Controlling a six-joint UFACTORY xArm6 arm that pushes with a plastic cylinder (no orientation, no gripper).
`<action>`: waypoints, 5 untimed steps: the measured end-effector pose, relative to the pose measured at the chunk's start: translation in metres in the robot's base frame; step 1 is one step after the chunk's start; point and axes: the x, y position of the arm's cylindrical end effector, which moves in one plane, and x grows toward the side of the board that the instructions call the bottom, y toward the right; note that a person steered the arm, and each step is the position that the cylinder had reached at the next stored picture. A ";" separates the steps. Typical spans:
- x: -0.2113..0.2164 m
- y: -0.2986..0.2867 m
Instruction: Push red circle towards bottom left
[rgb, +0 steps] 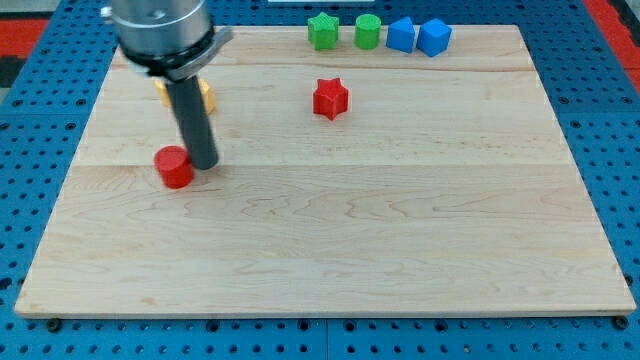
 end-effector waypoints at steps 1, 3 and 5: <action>-0.026 -0.010; 0.021 -0.032; -0.023 0.061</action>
